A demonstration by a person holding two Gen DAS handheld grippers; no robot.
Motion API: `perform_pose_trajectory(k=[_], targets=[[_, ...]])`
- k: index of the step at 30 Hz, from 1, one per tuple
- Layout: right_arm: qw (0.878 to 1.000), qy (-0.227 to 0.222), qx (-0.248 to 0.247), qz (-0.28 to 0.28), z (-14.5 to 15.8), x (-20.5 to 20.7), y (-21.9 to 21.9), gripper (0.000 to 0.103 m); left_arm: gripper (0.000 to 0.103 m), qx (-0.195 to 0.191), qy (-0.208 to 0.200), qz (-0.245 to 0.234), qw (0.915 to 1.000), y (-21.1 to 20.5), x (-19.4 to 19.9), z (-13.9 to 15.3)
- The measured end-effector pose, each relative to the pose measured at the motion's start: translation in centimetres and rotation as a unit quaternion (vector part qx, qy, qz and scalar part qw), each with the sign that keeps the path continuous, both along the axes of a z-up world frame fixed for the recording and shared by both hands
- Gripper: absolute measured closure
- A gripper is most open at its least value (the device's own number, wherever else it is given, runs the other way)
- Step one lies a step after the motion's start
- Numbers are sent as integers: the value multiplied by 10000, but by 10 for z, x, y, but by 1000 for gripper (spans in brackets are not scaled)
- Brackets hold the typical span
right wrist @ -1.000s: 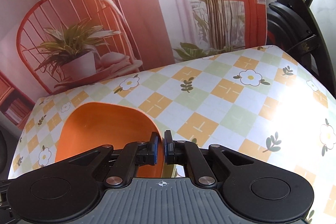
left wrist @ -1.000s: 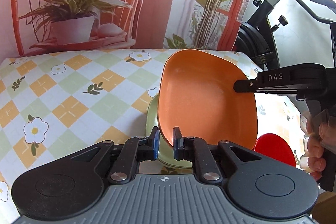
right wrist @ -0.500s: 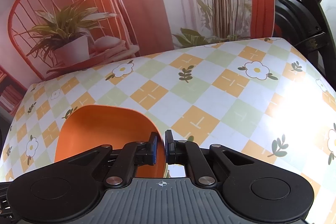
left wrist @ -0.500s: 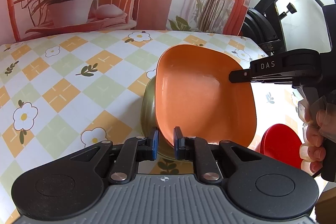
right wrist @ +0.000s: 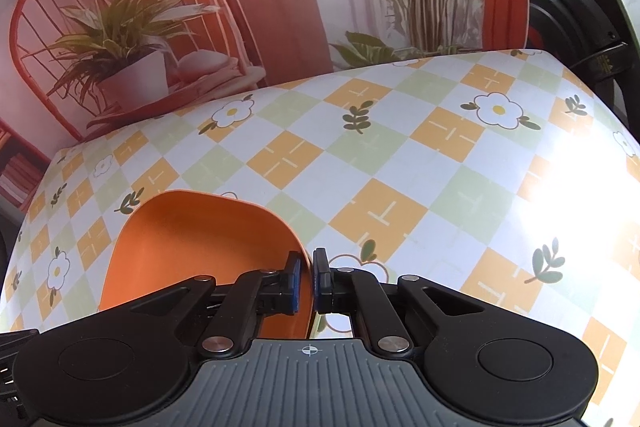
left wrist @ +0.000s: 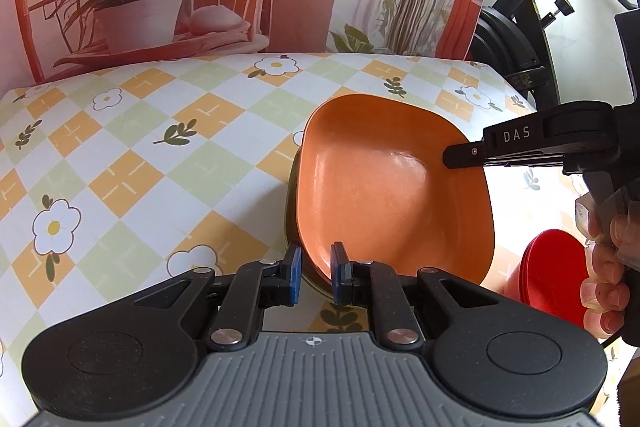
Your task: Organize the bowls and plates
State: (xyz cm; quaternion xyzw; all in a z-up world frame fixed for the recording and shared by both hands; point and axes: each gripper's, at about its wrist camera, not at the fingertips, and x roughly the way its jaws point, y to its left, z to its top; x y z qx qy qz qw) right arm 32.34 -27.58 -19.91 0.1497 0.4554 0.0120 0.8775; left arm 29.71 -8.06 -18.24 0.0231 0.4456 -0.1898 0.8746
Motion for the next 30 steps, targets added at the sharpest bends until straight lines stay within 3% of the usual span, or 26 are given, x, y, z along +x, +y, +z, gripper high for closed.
perform_pose_trajectory(k=[30], targets=[[9995, 206, -220, 24, -7, 2, 3, 98, 87, 77, -22, 51, 10000, 4, 2, -1]])
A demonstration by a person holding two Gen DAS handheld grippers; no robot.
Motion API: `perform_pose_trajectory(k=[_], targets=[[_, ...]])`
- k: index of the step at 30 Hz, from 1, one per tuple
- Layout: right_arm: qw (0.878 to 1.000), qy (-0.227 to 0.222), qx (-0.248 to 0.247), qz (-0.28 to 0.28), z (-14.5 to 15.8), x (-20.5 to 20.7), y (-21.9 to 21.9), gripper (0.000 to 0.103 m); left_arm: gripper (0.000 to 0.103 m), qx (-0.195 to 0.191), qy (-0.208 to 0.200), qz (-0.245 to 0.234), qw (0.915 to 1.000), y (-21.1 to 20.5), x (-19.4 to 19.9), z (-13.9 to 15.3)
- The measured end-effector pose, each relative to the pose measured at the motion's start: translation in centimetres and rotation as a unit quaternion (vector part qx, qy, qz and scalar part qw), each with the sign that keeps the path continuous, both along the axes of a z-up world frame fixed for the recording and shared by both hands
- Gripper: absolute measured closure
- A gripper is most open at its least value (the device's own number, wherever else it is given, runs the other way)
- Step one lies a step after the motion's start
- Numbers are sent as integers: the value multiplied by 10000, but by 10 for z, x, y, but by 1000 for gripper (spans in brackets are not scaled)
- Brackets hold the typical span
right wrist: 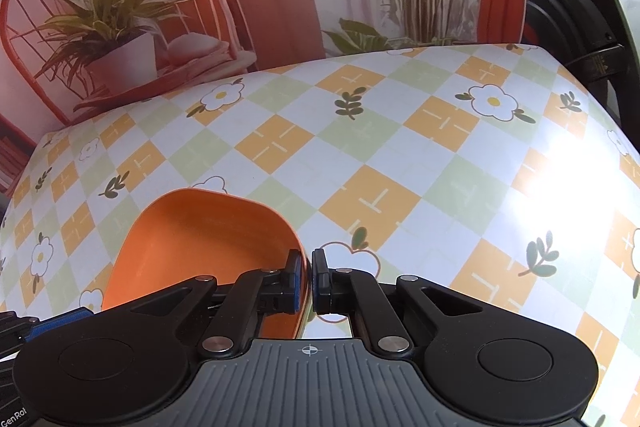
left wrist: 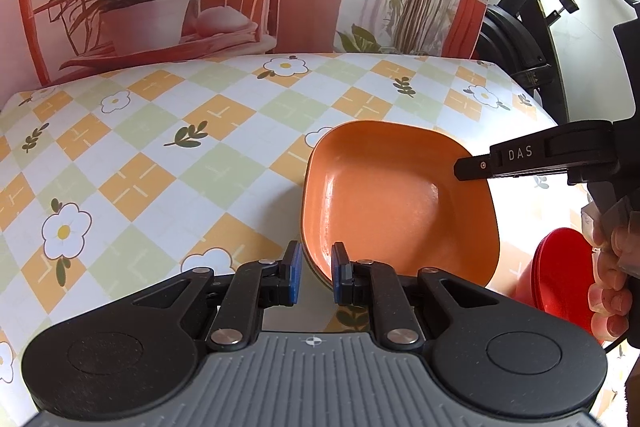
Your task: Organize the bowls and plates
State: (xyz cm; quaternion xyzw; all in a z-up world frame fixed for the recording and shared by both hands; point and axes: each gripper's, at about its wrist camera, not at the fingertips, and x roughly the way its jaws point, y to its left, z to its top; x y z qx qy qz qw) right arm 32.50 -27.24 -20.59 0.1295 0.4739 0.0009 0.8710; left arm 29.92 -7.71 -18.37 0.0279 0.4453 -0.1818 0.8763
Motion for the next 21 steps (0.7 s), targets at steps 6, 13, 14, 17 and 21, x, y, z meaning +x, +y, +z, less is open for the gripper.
perform_pose_trajectory(k=[6, 13, 14, 17, 21], targets=[[9999, 94, 42, -47, -3, 0, -3, 96, 87, -12, -5, 20, 10000, -1, -2, 1], [9999, 8, -34, -113, 10, -7, -4, 89, 87, 6, -130, 20, 9999, -2, -5, 12], [9999, -28, -32, -115, 13, -9, -4, 89, 86, 2, -149, 26, 9999, -2, -5, 14], [9998, -143, -68, -79, 23, -16, -4, 87, 85, -1, -205, 35, 9998, -2, -10, 19], [9994, -314, -107, -17, 37, -29, -4, 84, 71, -21, -304, 31, 9995, -4, -17, 26]])
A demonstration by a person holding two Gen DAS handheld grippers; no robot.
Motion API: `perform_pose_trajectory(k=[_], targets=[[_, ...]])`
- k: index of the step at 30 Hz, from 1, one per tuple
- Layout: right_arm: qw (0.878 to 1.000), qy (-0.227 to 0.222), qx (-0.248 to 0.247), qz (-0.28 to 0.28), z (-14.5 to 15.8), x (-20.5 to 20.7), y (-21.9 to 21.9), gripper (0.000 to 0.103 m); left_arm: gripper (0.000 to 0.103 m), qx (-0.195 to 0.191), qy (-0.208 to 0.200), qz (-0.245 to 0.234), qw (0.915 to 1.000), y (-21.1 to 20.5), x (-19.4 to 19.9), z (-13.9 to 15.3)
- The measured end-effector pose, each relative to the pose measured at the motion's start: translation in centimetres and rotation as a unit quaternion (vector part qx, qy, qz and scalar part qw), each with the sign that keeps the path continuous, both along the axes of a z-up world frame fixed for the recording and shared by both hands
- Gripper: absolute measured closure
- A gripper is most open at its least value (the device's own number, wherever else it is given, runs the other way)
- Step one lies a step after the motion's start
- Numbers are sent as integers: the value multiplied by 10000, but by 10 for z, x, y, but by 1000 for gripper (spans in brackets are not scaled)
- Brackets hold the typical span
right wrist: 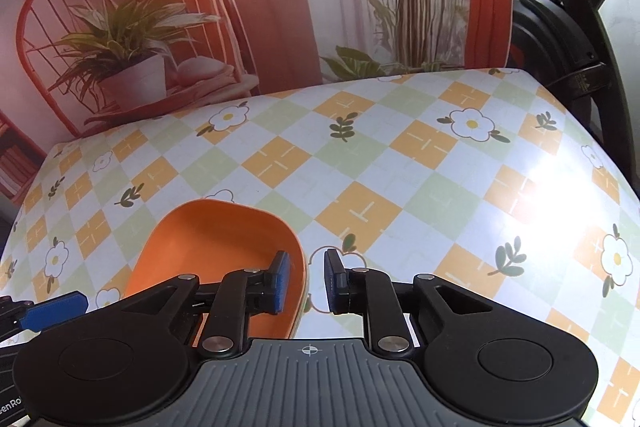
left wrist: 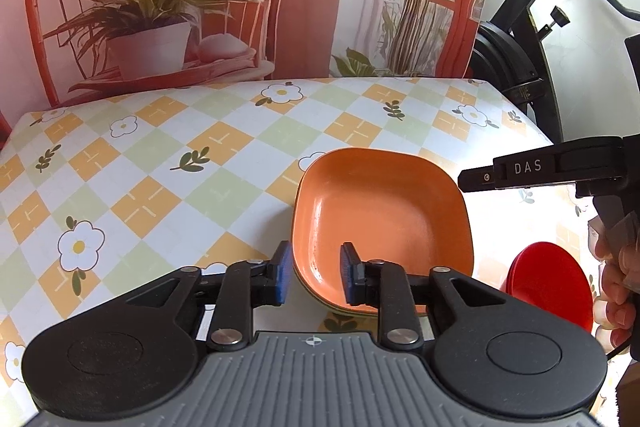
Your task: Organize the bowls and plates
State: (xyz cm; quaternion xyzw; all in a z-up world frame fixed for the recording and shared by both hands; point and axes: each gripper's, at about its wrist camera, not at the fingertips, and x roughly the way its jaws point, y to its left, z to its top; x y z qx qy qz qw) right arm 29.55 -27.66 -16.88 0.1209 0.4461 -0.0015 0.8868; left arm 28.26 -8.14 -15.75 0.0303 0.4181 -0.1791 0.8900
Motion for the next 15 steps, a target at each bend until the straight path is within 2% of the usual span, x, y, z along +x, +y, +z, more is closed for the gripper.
perform_pose_trajectory(k=[13, 15], targets=[[9967, -811, 47, -30, 34, -62, -20, 76, 61, -105, -281, -140, 9995, -13, -25, 24], [9949, -1009, 82, -37, 37, -72, -26, 72, 59, -136, -322, -180, 9992, -16, -30, 26]])
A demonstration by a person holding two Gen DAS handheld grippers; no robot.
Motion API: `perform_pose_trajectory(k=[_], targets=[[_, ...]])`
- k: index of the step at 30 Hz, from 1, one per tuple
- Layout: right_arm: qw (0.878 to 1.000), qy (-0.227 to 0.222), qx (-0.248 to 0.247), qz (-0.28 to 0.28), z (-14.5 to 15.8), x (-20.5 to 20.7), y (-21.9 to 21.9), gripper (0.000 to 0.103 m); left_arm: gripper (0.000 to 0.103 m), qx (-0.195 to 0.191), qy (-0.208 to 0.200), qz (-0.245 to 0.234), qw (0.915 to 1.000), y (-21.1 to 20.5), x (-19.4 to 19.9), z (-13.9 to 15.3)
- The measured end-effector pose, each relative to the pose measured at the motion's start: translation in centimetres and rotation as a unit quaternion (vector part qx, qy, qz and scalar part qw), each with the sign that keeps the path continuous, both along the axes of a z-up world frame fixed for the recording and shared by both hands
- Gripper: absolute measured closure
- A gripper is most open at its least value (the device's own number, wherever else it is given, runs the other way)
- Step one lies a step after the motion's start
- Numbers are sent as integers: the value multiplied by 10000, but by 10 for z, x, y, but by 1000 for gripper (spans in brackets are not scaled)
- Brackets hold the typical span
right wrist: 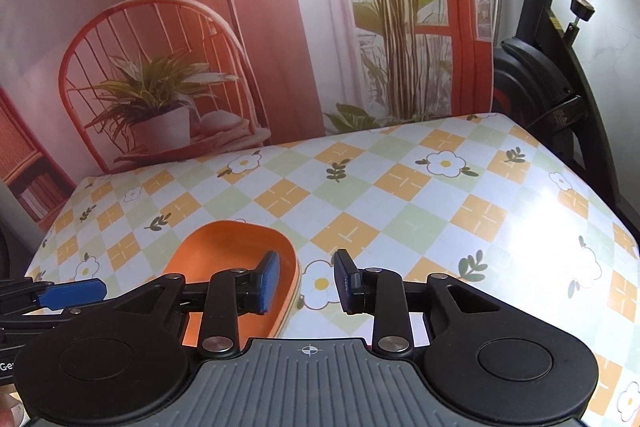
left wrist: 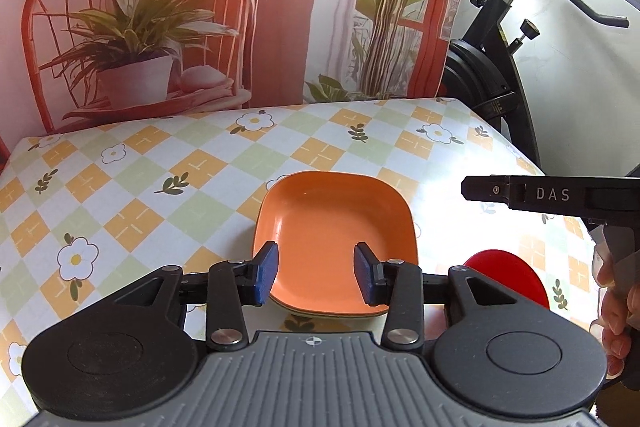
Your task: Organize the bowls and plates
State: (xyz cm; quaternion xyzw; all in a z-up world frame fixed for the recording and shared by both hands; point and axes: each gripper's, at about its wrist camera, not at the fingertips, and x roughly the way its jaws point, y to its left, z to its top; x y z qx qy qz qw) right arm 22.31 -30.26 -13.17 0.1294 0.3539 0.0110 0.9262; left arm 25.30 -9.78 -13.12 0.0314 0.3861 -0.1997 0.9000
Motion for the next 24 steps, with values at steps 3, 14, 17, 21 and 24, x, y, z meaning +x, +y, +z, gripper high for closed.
perform_pose_trajectory(k=[3, 14, 17, 21, 24], targets=[[9997, -227, 11, -85, 1, -17, -11, 71, 56, -43, -62, -80, 9999, -6, -6, 1], [9970, -568, -225, -467, -17, -69, -40, 70, 48, -324, -154, -435, 9984, -34, -24, -2], [9963, -594, -188, -588, -26, -80, -45, 70, 48, -402, -78, -521, 9978, -42, -29, -11], [9955, -558, 45, -766, -42, -92, -51, 70, 48, -492, 61, -618, 9969, -50, -33, -26], [9956, -493, 54, -790, -53, -97, -52, 70, 48, -519, 181, -649, 9964, -55, -35, -36]])
